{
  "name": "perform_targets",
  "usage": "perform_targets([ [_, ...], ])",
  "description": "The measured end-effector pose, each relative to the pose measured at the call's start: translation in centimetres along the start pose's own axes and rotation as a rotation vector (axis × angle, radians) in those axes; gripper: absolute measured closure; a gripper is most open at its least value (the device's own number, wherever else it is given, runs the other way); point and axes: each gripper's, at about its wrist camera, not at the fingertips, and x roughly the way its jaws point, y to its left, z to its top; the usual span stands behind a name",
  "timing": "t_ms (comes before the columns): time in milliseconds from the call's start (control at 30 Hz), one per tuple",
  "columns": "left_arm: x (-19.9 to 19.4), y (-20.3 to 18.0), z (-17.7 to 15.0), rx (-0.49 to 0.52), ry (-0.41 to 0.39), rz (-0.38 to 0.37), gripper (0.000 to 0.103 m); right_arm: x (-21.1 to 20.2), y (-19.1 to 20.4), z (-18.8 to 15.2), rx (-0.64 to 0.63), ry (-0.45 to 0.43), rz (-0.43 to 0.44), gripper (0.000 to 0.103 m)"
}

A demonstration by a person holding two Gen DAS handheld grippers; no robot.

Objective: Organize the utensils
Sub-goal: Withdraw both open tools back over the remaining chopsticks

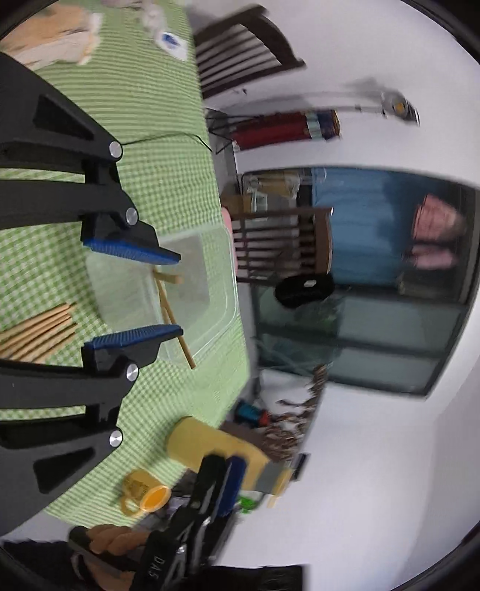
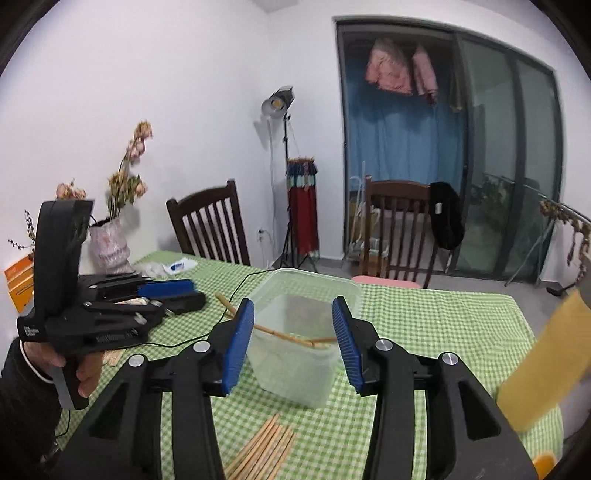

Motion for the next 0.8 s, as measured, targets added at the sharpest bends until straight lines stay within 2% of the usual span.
perform_targets([
  [67, -2.3, 0.1, -1.6, -0.018, -0.033, 0.015, 0.060, -1.6, 0.1, -1.8, 0.003, -0.009, -0.027, 0.053],
  [133, -4.7, -0.6, -4.4, -0.005, -0.062, 0.058, 0.057, -2.7, 0.4, -4.0, -0.007, -0.003, -0.054, 0.053],
  [200, -6.4, -0.9, -6.7, -0.007, -0.067, 0.082, 0.051, -3.6, 1.0, -6.4, -0.030, 0.020, -0.109, 0.050],
  [267, -7.9, -1.3, -9.5, -0.029, -0.069, 0.091, 0.040, -4.2, 1.5, -8.2, -0.029, 0.031, -0.137, 0.046],
  [333, -8.9, -2.0, -11.9, -0.026, -0.062, 0.106, 0.035, -4.8, 2.0, -10.2, -0.010, 0.044, -0.149, 0.044],
  [433, -9.3, -3.1, -15.0, 0.000, -0.029, 0.137, 0.035, -5.8, 2.7, -12.8, 0.021, 0.036, -0.168, 0.035],
  [567, -10.4, -4.0, -19.2, 0.011, -0.016, 0.149, 0.030, -7.4, 4.4, -16.0, -0.015, -0.001, -0.269, 0.026],
  [633, -10.6, -4.2, -20.7, -0.002, -0.028, 0.162, 0.028, -8.0, 5.1, -17.3, -0.019, -0.013, -0.308, 0.021],
  [800, -11.5, -4.2, -24.4, -0.071, -0.040, 0.176, 0.022, -8.7, 6.1, -20.1, 0.032, 0.004, -0.334, 0.018],
])
